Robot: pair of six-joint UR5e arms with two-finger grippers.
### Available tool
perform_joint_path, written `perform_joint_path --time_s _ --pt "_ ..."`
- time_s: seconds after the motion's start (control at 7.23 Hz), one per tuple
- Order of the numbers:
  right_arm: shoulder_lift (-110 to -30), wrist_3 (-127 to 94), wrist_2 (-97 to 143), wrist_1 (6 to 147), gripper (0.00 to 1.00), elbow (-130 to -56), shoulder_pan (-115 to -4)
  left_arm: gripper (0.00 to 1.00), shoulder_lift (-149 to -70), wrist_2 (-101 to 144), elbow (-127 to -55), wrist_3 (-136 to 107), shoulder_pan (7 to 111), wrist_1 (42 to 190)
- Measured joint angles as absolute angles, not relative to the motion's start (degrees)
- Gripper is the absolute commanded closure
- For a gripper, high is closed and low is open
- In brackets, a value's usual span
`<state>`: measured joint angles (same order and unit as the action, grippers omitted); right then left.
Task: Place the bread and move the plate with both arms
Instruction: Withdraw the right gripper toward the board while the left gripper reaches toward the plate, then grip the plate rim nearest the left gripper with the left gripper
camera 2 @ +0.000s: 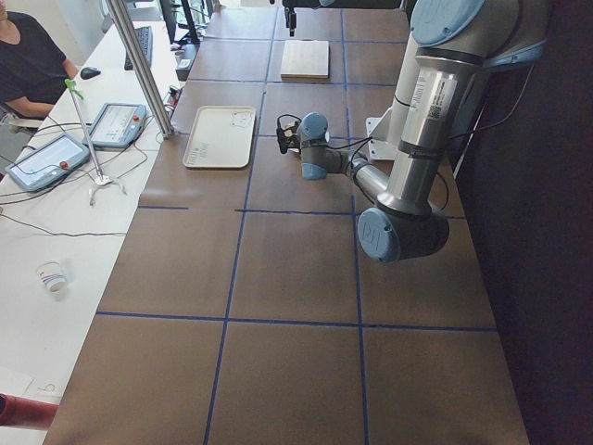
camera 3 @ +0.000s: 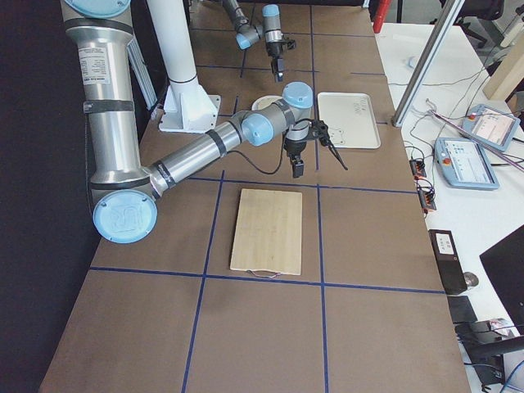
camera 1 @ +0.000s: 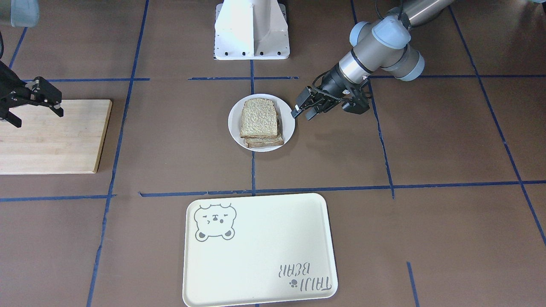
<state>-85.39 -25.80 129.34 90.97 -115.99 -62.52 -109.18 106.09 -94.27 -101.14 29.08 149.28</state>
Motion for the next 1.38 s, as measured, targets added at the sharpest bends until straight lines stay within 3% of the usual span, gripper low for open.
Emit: perform_joint_path --time_s 0.69,1.38 --pt "-85.43 -25.75 129.39 90.97 0.0 -115.84 -62.84 0.38 -110.12 104.42 -88.86 -101.86 27.12 154.2" --pt "-85.34 -25.75 129.43 90.99 0.0 -115.84 -63.36 0.49 -111.74 104.41 -87.31 -101.92 25.23 154.25"
